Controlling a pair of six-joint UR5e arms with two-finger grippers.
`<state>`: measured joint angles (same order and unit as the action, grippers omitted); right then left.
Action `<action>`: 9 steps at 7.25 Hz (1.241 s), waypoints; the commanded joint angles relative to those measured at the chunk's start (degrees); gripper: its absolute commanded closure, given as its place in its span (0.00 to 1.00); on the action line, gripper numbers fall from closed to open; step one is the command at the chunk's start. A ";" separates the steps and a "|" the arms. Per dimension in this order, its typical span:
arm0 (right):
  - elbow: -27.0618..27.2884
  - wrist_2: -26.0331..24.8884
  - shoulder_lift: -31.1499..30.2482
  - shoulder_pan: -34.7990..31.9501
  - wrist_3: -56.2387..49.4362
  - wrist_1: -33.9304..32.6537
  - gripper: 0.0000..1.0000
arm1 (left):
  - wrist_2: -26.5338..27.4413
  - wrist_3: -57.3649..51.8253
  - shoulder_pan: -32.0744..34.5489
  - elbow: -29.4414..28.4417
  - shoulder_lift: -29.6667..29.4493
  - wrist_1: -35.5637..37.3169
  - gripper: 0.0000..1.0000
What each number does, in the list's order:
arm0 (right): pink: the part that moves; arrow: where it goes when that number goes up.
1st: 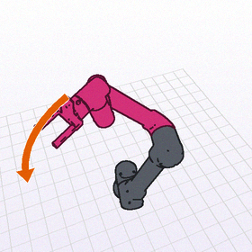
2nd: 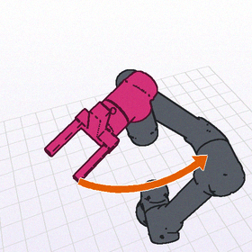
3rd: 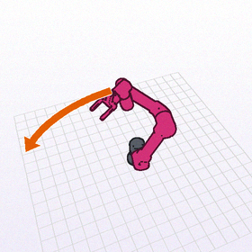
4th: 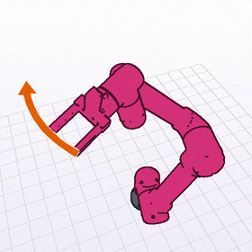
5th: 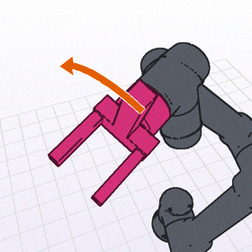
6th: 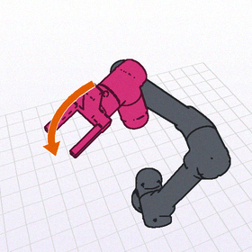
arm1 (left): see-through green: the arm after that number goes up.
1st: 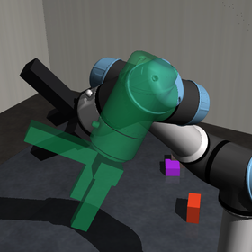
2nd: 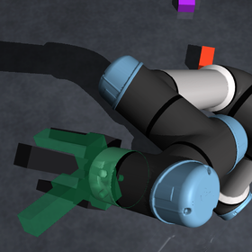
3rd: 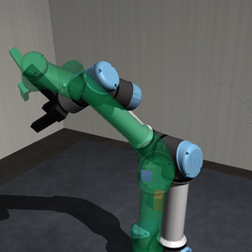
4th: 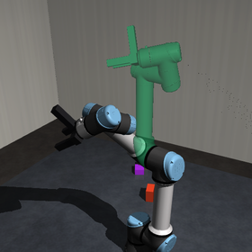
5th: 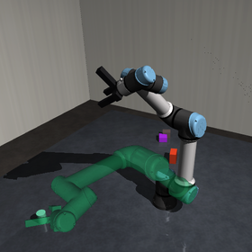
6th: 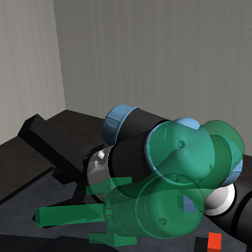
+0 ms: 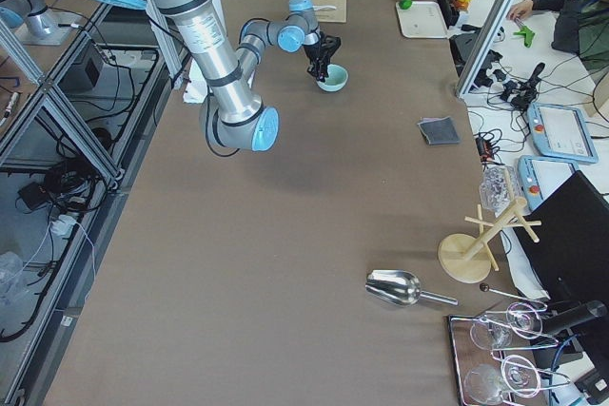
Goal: Place spoon in bowl
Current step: 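Drag the pale green bowl with the right gripper toward the table center, then release the bowl and retract the right arm while the left arm reaches toward the spoon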
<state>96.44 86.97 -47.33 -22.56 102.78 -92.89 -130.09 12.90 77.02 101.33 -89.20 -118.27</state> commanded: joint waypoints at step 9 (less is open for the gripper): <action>12.04 51.33 -38.60 -58.50 -84.05 3.16 0.00 | 18.28 56.87 -28.83 0.98 10.09 -16.47 0.04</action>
<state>110.65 132.29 -81.36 -72.99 31.53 -89.97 -115.77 66.52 53.04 102.37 -79.24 -134.14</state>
